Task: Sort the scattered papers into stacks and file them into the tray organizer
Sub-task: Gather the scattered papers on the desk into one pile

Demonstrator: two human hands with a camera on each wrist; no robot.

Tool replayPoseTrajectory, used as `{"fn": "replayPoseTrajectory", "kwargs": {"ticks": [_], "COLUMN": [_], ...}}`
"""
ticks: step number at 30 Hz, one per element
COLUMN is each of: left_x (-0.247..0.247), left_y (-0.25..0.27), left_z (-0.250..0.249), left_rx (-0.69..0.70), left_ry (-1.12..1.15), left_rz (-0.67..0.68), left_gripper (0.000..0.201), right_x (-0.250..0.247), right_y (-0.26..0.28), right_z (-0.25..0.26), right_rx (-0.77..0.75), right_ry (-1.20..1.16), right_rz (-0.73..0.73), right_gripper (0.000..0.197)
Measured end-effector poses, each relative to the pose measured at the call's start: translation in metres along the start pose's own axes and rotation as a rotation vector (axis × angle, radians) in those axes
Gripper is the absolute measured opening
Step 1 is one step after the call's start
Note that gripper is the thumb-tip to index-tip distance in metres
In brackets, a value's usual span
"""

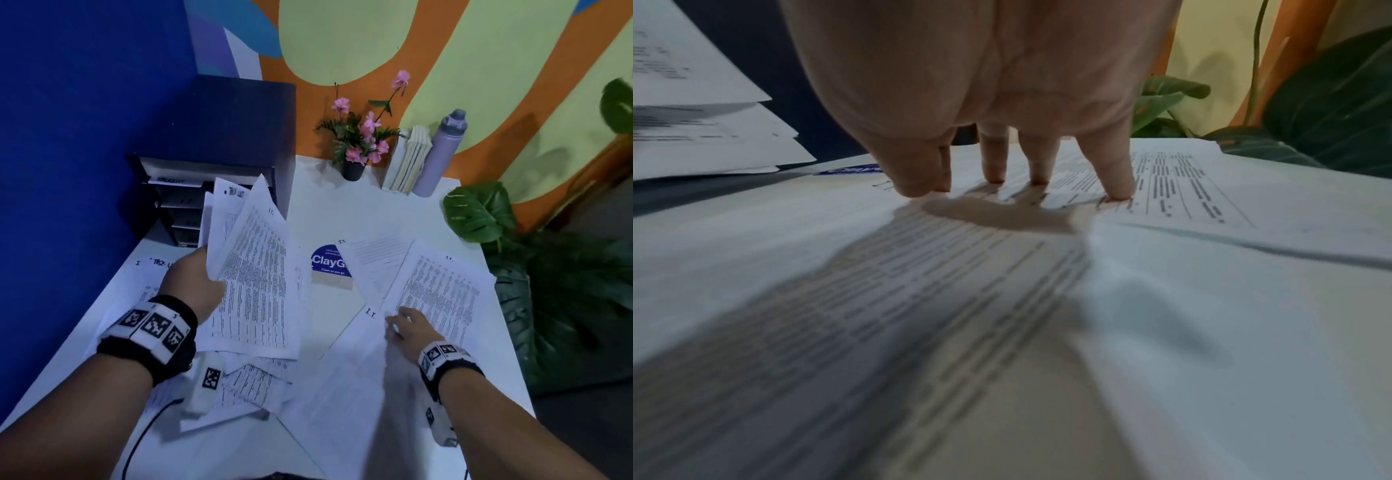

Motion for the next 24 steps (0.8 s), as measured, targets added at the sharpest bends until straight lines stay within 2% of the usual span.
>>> {"fn": "replayPoseTrajectory", "kwargs": {"ticks": [4,6,8,10,11,13,14,18,19,20,22,24], "left_x": [0.011,0.021,0.031,0.041,0.046,0.055,0.059,0.067,0.069,0.074,0.084,0.09], "left_y": [0.025,0.039,0.05,0.058,0.059,0.056,0.053,0.045,0.047,0.051,0.06,0.066], "left_z": [-0.034,-0.051,-0.07,-0.089,-0.096,-0.1,-0.098,-0.081,-0.078,-0.076,-0.074,-0.072], "left_rx": [0.097,0.15,0.227,0.344,0.388,0.432,0.435,0.326,0.296,0.279,0.268,0.265], "left_ry": [-0.049,-0.076,-0.132,-0.215,-0.248,-0.264,-0.248,-0.071,-0.014,0.038,0.104,0.137], "left_rz": [-0.029,-0.038,-0.051,-0.058,-0.048,-0.016,0.006,0.127,0.168,0.216,0.324,0.403], "left_gripper": [0.033,0.03,0.024,0.027,0.033,0.043,0.044,0.038,0.04,0.041,0.039,0.036], "right_x": [0.015,0.017,0.019,0.019,0.015,0.003,-0.006,-0.075,-0.096,-0.116,-0.148,-0.154], "right_y": [0.041,0.054,0.06,0.062,0.061,0.059,0.059,0.065,0.067,0.068,0.07,0.063], "right_z": [0.009,0.024,0.035,0.039,0.041,0.045,0.047,0.057,0.06,0.065,0.085,0.104], "right_rx": [0.047,0.053,0.087,0.134,0.137,0.078,0.031,-0.196,-0.251,-0.314,-0.444,-0.485], "right_ry": [0.105,0.198,0.186,0.101,0.061,-0.099,-0.224,-0.777,-0.826,-0.765,-0.459,-0.287], "right_rz": [0.023,-0.021,-0.061,-0.031,-0.014,0.013,-0.013,-0.297,-0.364,-0.428,-0.522,-0.486], "right_gripper": [0.057,0.06,0.062,0.058,0.047,0.03,0.031,0.044,0.047,0.042,0.02,0.017]}}
Point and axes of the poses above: each hand's wrist, its own y-axis away from the middle knuckle, its own x-axis out of the palm, z = x × y, the point moved 10 cm from there along -y, towards the middle knuckle, and after that the axes turned 9 degrees about -x, right-handed, at the moved point
